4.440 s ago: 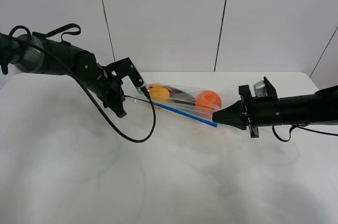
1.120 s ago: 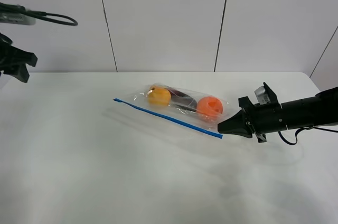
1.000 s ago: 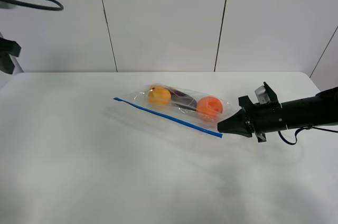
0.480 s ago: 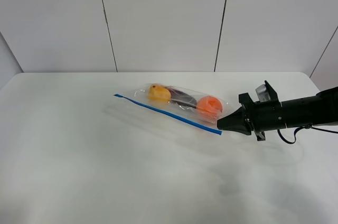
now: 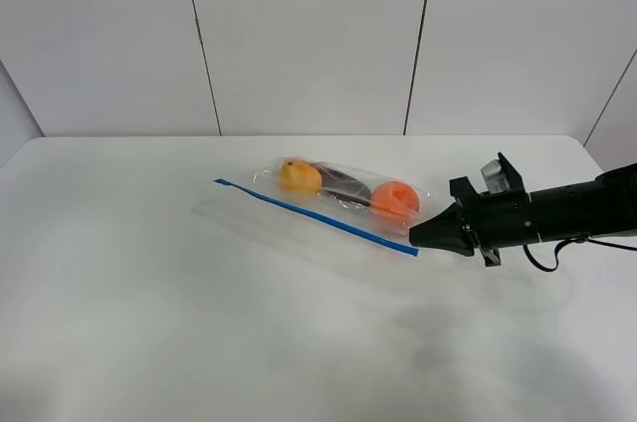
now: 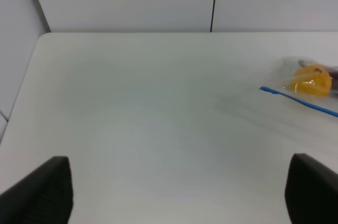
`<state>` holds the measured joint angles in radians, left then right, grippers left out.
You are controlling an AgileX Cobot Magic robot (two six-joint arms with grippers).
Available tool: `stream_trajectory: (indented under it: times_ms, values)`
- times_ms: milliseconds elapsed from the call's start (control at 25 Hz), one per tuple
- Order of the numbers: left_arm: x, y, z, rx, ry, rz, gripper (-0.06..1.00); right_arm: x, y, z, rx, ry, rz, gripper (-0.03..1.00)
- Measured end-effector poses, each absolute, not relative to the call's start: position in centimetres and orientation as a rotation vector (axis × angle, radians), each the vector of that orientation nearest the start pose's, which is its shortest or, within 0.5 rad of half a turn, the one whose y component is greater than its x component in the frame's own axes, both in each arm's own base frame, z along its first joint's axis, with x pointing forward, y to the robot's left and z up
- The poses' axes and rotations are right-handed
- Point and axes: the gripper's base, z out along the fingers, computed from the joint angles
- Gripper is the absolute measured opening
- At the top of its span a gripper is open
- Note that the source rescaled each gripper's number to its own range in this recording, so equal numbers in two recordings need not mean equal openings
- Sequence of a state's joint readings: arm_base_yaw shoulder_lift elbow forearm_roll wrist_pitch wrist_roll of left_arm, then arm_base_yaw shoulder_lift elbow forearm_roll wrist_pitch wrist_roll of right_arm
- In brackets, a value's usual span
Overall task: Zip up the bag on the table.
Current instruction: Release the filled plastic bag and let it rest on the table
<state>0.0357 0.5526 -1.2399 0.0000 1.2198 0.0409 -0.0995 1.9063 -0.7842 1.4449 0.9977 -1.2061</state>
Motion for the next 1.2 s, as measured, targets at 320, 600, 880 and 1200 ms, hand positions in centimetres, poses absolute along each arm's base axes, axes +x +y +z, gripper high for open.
stream_trajectory:
  times_ms: [320,600,880,1200]
  values:
    - [0.3,-0.3,44.4,0.010,1.974,-0.001,1.00,29.9,4.6,12.5,0.048,2.523,1.349,0.00]
    - [-5.1,-0.6,42.1,0.057,1.834,0.028,1.00,29.8,4.6,12.5,0.042,2.527,1.347,0.00]
    - [-6.9,-1.0,37.1,0.073,1.814,-0.018,1.00,29.8,4.6,12.5,0.042,2.527,1.347,0.00]
    - [-5.0,-1.5,33.1,0.088,1.932,-0.092,1.00,29.8,4.6,12.5,0.035,2.526,1.347,0.00]
